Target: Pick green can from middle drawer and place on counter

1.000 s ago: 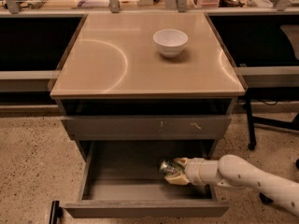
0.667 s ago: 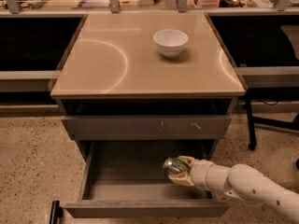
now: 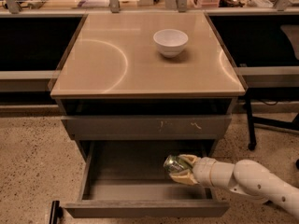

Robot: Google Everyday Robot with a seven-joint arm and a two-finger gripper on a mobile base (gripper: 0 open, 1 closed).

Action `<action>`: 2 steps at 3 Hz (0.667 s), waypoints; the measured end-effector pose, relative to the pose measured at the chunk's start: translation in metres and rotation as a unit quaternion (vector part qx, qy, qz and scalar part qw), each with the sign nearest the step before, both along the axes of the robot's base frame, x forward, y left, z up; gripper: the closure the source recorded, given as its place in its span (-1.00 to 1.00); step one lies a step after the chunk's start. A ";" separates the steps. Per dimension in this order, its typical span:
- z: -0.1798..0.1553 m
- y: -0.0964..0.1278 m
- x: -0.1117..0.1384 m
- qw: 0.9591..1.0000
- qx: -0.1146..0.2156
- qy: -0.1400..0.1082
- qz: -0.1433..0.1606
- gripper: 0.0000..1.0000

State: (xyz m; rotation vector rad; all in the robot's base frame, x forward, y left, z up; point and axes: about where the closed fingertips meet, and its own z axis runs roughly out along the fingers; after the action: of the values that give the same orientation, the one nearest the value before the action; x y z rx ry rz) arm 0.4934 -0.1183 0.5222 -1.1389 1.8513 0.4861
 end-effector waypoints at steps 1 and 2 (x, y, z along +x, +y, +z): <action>0.054 -0.008 -0.011 0.999 0.030 -0.005 0.020 1.00; 0.107 -0.019 -0.013 0.998 0.049 -0.029 0.029 1.00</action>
Offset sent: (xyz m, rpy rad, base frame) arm -0.0154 -0.0383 0.1722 0.1407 -0.1163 0.0723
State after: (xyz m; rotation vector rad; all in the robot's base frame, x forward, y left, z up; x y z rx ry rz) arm 0.4806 -0.1377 0.6296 -1.1324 1.7295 0.5653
